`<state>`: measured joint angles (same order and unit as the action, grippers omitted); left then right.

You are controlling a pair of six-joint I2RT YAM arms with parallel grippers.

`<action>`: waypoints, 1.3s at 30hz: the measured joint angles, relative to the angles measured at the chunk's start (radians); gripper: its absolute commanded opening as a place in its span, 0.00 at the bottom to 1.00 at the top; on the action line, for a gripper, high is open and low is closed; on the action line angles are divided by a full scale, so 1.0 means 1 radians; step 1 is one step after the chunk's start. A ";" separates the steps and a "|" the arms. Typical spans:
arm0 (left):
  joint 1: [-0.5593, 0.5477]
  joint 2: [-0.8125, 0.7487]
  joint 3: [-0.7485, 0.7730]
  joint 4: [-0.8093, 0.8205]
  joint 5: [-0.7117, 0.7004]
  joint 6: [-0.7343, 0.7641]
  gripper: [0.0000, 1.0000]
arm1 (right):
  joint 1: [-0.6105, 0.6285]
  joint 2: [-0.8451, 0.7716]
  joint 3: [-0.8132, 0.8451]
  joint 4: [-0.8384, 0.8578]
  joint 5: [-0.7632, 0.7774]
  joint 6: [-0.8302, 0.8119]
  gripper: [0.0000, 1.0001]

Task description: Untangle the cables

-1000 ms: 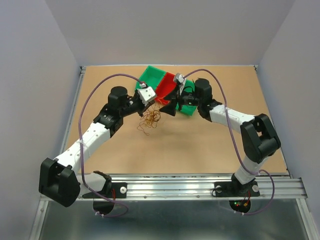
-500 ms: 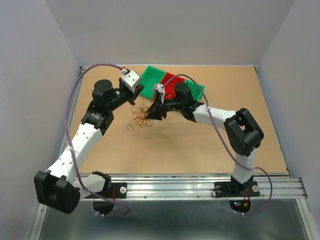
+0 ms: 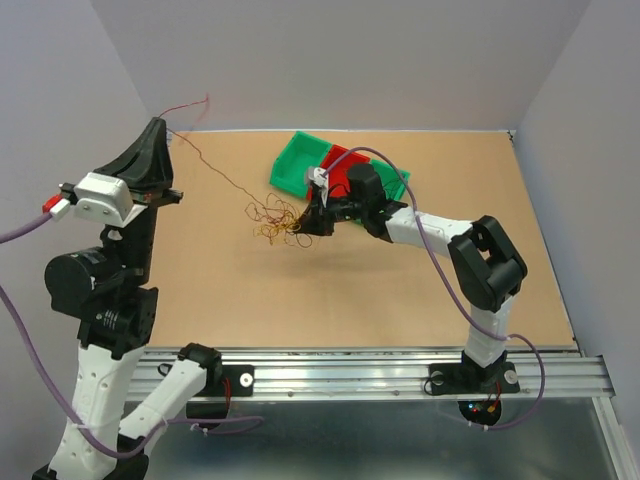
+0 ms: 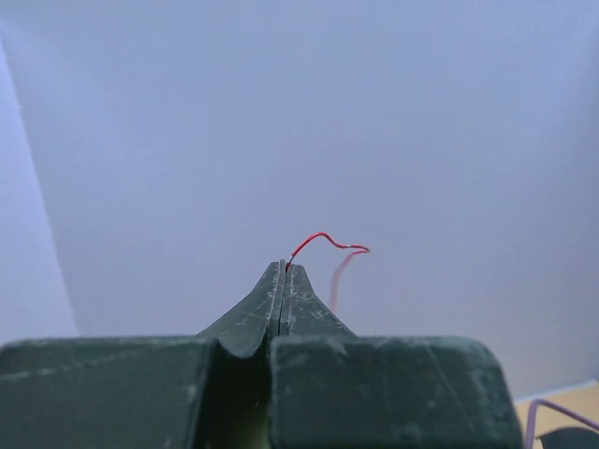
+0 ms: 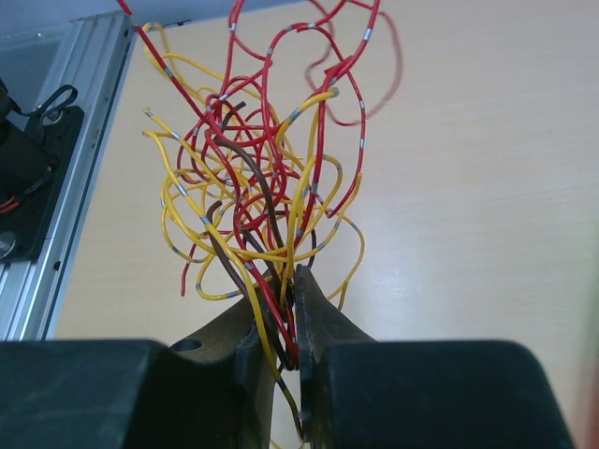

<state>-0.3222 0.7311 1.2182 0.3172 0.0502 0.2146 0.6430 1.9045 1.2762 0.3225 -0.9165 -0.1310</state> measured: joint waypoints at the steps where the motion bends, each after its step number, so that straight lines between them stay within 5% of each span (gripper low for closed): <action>1: 0.000 -0.014 -0.011 0.020 -0.019 0.000 0.00 | 0.000 0.000 0.000 -0.001 0.000 -0.003 0.14; 15: -0.001 0.061 -0.079 -0.035 -0.233 0.048 0.00 | 0.000 -0.024 0.001 -0.220 0.154 -0.126 0.15; 28: -0.001 -0.304 0.079 0.116 -0.444 0.187 0.00 | 0.010 0.007 0.041 -0.529 0.636 -0.117 0.13; 34: 0.000 -0.332 0.030 0.148 -0.409 0.184 0.00 | 0.010 -0.077 0.016 -0.559 0.637 -0.116 0.14; 39: 0.000 -0.206 -0.006 0.117 -0.329 0.172 0.00 | 0.011 -0.147 0.006 -0.553 0.569 -0.130 0.13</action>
<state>-0.3225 0.5247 1.2121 0.4343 -0.2790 0.3866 0.6537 1.7576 1.2823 -0.2306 -0.3477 -0.2607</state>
